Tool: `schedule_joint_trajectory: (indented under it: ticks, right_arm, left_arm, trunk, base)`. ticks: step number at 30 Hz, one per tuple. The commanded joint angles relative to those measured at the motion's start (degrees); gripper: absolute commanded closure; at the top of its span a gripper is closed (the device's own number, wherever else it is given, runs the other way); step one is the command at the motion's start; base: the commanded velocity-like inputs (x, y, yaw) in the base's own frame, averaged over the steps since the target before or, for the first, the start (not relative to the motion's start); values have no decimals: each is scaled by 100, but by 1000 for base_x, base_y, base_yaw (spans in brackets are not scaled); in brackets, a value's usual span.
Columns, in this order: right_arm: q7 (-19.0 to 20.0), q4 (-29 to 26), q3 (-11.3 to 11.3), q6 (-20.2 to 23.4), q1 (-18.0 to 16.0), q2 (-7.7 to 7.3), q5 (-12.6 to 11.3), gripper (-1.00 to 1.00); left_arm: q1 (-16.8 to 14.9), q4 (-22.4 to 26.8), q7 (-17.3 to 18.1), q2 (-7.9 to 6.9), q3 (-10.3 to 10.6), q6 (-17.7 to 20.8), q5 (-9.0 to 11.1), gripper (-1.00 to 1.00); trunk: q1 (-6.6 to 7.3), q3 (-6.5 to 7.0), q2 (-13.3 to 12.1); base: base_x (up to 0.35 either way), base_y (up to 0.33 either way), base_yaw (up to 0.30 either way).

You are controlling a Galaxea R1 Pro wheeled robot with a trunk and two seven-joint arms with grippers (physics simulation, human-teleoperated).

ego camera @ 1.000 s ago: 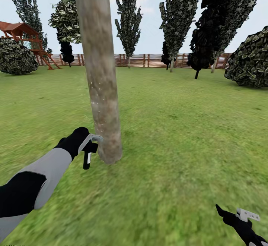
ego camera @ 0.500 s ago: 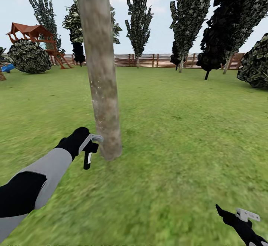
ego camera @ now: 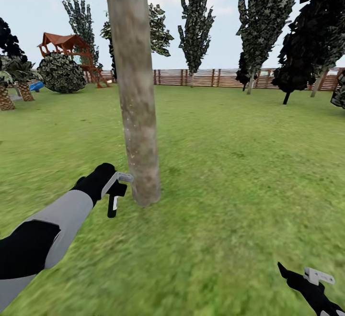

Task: In the garden, pick up the pesticide atomizer on the floor and spray pesticide onto both trees until each tree trunk is fully covered.

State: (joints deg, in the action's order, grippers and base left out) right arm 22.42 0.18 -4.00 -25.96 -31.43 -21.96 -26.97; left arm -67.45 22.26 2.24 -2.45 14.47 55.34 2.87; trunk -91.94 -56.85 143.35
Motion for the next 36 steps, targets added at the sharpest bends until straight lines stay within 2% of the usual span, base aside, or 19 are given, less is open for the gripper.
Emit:
schedule_joint_trajectory:
  ticks: [1, 6, 7, 15, 22, 28, 36]
  right_arm:
    - [52, 8, -39, -5, -4, -2, -19, -100]
    - [52, 8, -39, -5, -4, -2, -19, -100]
    - [52, 8, -39, -5, -4, -2, -19, -100]
    - [52, 8, -39, -5, -4, -2, -19, -100]
    - [52, 8, -39, -5, -4, -2, -19, -100]
    - [52, 8, -39, -5, -4, -2, -19, -100]
    - [52, 9, -39, -5, -4, -2, -19, -100]
  left_arm:
    - [-5, 7, 13, -5, 49, 21, 21, 100]
    - [-5, 7, 13, 7, 56, 21, 21, 100]
    - [-4, 7, 10, 49, 54, 21, 21, 100]
    - [-5, 7, 12, 118, 55, 21, 22, 100]
    - [-5, 7, 4, 122, 54, 21, 26, 100]
    - [-5, 7, 4, 122, 51, 21, 30, 100]
    - [-5, -131, 4, 122, 51, 21, 30, 100]
  trunk:
    - [1, -6, 2]
    - [1, -6, 2]
    - [1, -6, 2]
    - [1, -6, 2]
    - [1, -6, 2]
    - [1, -6, 2]
    - [1, -6, 2]
  base:
    - [14, -13, 58]
    - [93, -132, 14]
    - [145, -259, 139]
    - [51, -288, 235]
    - [-25, -303, 218]
    - [-1, -307, 13]
    - [15, -291, -119]
